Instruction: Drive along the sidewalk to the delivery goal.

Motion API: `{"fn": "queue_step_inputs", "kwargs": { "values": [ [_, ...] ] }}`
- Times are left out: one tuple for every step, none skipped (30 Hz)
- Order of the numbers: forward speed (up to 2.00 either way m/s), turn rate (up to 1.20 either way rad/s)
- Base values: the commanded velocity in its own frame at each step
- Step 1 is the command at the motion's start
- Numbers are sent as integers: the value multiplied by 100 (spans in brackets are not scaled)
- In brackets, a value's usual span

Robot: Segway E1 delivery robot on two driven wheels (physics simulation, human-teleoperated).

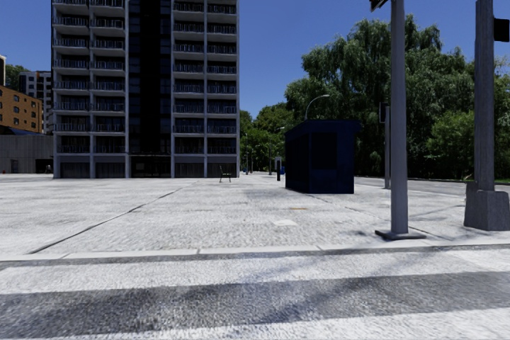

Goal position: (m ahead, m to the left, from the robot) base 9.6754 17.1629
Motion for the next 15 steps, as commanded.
{"fn": "queue_step_inputs", "kwargs": {
  "values": [
    [177, 53],
    [177, 97],
    [177, 120],
    [177, 120],
    [177, 119],
    [177, 17],
    [177, 4],
    [177, 4],
    [177, 0],
    [177, 0],
    [177, 0],
    [177, 0],
    [177, 0],
    [177, 0],
    [177, 0]
  ]
}}
